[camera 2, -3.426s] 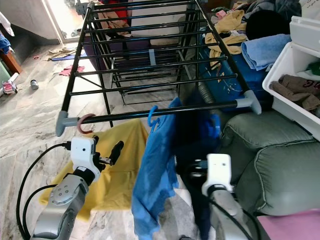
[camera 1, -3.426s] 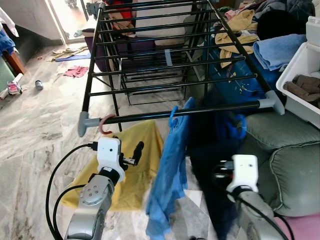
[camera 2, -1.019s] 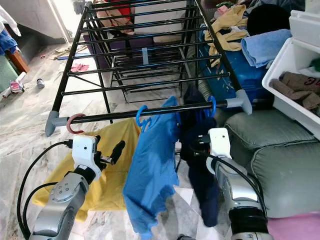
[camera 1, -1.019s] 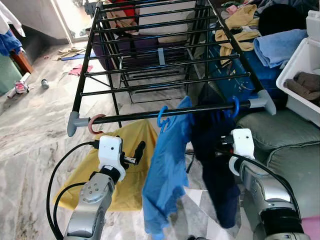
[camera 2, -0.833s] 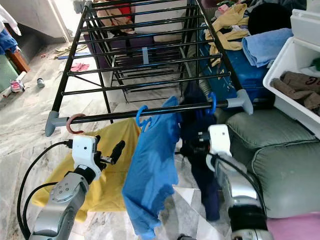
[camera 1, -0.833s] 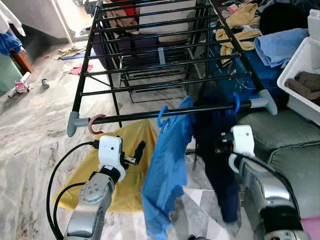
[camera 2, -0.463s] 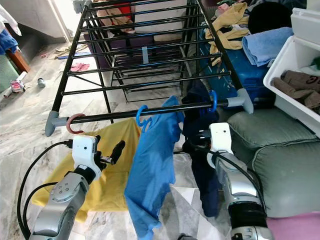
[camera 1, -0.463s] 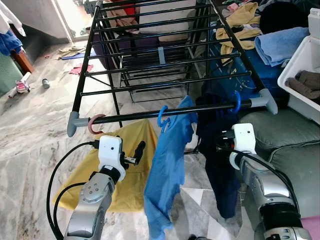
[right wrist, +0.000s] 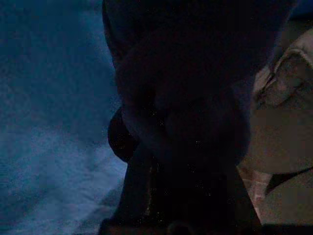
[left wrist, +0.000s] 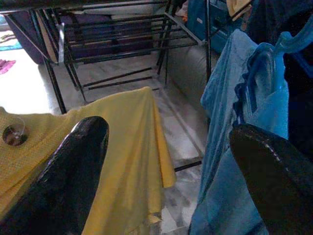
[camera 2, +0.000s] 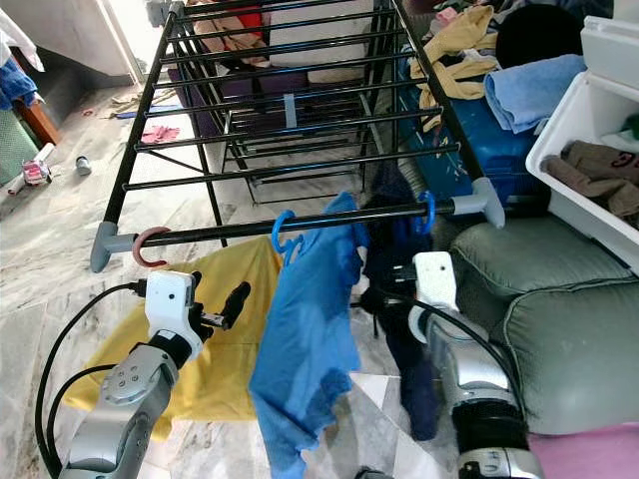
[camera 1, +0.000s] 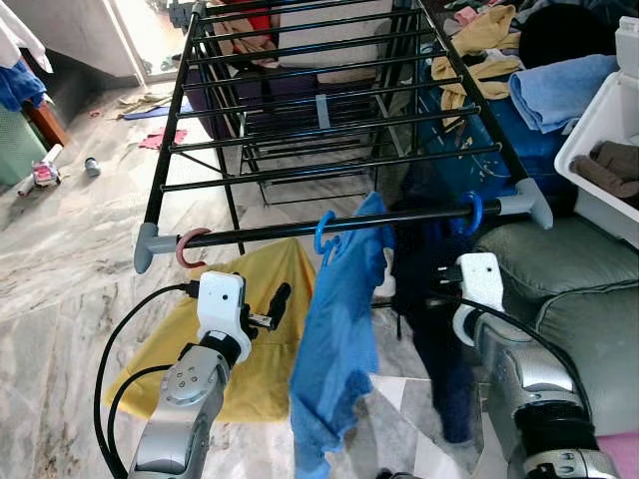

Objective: Hang hanger

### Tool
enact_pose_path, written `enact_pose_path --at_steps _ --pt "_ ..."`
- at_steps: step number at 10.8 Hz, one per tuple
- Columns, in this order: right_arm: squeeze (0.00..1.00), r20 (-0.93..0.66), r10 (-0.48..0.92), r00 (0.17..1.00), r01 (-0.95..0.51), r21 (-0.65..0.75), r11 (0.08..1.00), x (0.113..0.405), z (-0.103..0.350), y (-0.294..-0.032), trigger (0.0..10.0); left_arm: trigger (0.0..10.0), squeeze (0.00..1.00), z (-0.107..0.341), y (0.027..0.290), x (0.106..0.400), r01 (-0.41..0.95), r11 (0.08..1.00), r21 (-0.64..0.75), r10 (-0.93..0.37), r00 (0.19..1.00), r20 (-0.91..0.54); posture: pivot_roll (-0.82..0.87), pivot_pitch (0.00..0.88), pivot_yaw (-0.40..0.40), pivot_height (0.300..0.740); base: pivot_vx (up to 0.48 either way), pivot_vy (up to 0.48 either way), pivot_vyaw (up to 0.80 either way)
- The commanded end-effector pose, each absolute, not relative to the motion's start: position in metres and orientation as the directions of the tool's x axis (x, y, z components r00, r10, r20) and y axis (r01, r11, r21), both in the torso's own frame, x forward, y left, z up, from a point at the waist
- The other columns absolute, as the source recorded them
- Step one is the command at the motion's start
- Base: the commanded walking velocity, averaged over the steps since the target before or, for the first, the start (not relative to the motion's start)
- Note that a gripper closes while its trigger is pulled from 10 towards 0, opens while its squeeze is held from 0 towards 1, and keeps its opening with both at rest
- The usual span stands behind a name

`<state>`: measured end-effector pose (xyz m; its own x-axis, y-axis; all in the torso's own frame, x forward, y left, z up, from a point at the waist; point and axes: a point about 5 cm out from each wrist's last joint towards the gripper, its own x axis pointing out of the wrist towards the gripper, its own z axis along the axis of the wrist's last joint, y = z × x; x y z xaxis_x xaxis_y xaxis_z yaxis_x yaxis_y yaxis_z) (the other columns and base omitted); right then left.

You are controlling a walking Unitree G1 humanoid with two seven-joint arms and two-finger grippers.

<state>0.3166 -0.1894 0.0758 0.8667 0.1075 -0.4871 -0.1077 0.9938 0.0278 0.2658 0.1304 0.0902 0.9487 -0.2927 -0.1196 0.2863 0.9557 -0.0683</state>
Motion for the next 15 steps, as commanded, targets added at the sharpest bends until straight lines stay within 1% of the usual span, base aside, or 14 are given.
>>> enact_pose_path --at_steps 1,2,3,4,7,12,15 --pt "0.00 -0.542 0.122 0.831 -0.113 0.050 0.992 0.310 0.063 -0.185 10.0 10.0 0.00 0.090 0.133 0.267 0.285 0.957 -0.052 -0.290 0.949 -0.127 -0.06 0.061 0.098 0.740 0.000 0.000 0.00" --pt "0.00 -0.543 0.122 0.831 -0.111 0.054 0.992 0.308 0.061 -0.184 10.0 10.0 0.00 0.089 0.133 0.267 0.284 0.957 -0.062 -0.290 0.948 -0.131 -0.06 0.061 0.102 0.740 0.000 0.000 0.00" --pt "0.55 -0.524 0.129 0.842 -0.115 0.058 0.992 0.306 0.063 -0.184 10.0 10.0 0.00 0.089 0.133 0.266 0.284 0.957 -0.064 -0.290 0.948 -0.134 -0.06 0.062 0.102 0.740 0.000 0.000 0.00" --pt "1.00 -0.518 0.134 0.845 -0.122 0.056 0.991 0.305 0.064 -0.185 10.0 10.0 0.00 0.089 0.132 0.266 0.285 0.956 -0.065 -0.291 0.947 -0.134 -0.06 0.064 0.101 0.740 0.000 0.000 0.00" --pt "1.00 -0.502 0.110 0.858 -0.112 0.027 0.993 0.303 0.065 -0.186 10.0 10.0 0.00 0.088 0.132 0.265 0.285 0.956 -0.068 -0.292 0.946 -0.138 -0.06 0.068 0.098 0.740 0.000 0.000 0.00" --pt "1.00 -0.433 0.033 0.901 -0.048 -0.023 0.999 0.295 0.071 -0.191 10.0 10.0 0.00 0.087 0.132 0.265 0.288 0.955 -0.067 -0.295 0.944 -0.145 -0.07 0.071 0.094 0.740 0.000 0.000 0.00" --pt "1.00 -0.380 0.008 0.925 -0.025 -0.039 0.999 0.292 0.078 -0.186 10.0 10.0 0.00 0.088 0.131 0.266 0.289 0.955 -0.068 -0.296 0.945 -0.141 -0.07 0.072 0.092 0.740 0.000 0.000 0.00"
